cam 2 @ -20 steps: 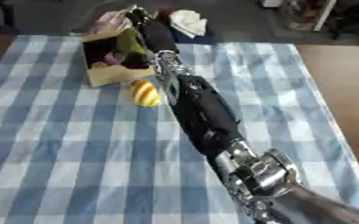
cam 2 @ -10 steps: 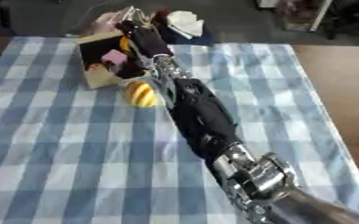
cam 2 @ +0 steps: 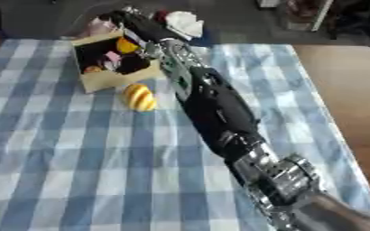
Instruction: Pick up objects on the table and place them in the box.
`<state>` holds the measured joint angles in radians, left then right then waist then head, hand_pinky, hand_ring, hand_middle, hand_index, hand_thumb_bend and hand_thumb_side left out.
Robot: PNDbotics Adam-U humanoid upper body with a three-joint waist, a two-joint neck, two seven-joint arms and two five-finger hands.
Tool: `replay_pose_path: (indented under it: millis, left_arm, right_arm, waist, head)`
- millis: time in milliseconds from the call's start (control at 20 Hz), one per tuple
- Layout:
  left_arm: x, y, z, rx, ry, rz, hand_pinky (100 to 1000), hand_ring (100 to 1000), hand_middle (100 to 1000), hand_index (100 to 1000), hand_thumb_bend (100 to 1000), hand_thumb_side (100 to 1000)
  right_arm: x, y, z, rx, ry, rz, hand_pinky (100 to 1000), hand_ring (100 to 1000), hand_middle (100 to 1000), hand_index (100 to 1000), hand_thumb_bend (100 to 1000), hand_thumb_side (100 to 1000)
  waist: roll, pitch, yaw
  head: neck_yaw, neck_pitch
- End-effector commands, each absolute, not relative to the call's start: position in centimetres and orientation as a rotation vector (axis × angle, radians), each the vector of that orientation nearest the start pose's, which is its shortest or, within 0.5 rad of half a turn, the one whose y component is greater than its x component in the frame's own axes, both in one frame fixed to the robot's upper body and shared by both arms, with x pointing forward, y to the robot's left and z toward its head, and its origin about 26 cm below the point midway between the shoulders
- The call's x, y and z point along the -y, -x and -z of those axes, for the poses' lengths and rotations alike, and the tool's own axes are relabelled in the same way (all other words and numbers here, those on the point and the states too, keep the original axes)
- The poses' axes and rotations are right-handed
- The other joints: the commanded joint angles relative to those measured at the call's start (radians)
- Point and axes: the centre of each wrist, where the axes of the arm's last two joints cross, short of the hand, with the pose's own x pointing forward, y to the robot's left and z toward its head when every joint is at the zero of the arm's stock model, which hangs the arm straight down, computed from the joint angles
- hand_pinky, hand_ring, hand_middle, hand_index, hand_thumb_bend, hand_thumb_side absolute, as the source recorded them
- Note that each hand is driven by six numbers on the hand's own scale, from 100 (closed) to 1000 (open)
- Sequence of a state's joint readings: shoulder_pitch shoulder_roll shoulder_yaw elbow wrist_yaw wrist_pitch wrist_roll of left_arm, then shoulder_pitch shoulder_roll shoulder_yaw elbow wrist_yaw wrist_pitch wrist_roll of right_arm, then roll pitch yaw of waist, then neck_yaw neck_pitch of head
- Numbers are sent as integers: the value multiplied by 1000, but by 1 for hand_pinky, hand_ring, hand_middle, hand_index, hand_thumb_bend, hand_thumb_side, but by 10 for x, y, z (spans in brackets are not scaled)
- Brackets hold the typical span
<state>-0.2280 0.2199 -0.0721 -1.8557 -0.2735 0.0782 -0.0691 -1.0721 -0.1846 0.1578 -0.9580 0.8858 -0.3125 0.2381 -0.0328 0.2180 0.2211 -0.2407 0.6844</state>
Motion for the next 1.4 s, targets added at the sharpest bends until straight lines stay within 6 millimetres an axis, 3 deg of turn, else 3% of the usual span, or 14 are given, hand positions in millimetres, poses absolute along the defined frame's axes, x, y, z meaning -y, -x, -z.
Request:
replay_pose_path:
  millis: [50, 850, 1400]
  left_arm:
    - [-244, -309, -141, 1978, -330, 515, 679, 565, 595, 752, 368, 482]
    - [-245, -309, -140, 1974, -339, 502, 679, 563, 593, 752, 360, 485]
    - [-244, -309, -140, 1977, -335, 501, 680, 562, 593, 752, 354, 487]
  right_arm:
    - [149, -477, -241, 1930, 687, -1585, 794, 880, 913, 980, 269, 446]
    - [175, -488, -182, 1612, 623, -1648, 789, 869, 862, 927, 253, 429]
    - [179, -492, -144, 1489, 619, -1625, 787, 863, 851, 912, 251, 419]
  waist:
    - [12, -9, -6]
    - [19, -9, -22]
    - [24, -6, -18]
  head:
    - [7, -3]
    - [12, 0]
    - [5, 3]
